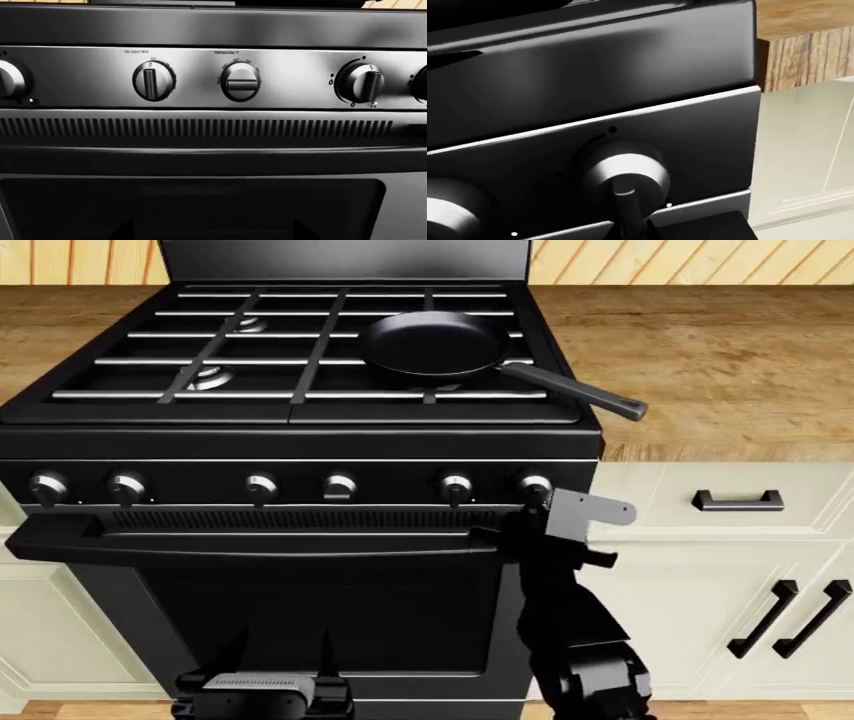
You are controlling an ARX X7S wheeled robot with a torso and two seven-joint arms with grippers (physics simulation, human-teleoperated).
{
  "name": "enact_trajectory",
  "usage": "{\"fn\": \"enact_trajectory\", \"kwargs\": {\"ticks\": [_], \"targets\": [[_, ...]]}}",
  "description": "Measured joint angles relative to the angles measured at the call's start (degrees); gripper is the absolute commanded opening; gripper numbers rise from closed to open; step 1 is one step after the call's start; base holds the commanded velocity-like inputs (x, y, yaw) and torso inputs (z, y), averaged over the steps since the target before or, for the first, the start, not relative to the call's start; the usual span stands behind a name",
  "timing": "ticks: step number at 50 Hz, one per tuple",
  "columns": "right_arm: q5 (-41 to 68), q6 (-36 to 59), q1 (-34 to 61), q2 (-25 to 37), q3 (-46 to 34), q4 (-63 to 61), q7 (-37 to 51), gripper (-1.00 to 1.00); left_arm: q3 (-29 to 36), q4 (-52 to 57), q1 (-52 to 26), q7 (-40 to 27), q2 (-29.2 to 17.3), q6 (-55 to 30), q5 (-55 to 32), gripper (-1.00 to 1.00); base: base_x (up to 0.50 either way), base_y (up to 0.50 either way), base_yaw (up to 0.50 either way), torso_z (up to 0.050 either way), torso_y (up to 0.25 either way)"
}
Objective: Turn off the front right burner of the stove.
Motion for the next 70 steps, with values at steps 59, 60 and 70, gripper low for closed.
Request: {"fn": "enact_trajectory", "kwargs": {"ticks": [59, 60, 70], "targets": [[17.1, -0.6, -0.9, -1.2, 6.6, -2.9, -4.3, -1.0, 0.7, -0.1, -0.8, -0.7, -1.1, -0.3, -0.9, 1.0, 0.0, 0.0, 0.0, 0.001, 0.003], [17.4, -0.6, -0.9, -1.2, 6.6, -2.9, -4.3, -1.0, 0.8, -0.1, -0.8, -0.7, -1.1, -0.3, -1.0, 1.0, 0.01, 0.0, 0.0, 0.0, 0.0], [20.2, -1.1, -0.9, -1.4, 7.0, -3.1, -4.3, -1.0, 0.9, -0.2, -1.1, -0.8, -1.3, -0.5, -1.2, 1.0, 0.0, 0.0, 0.0, 0.001, 0.004]]}}
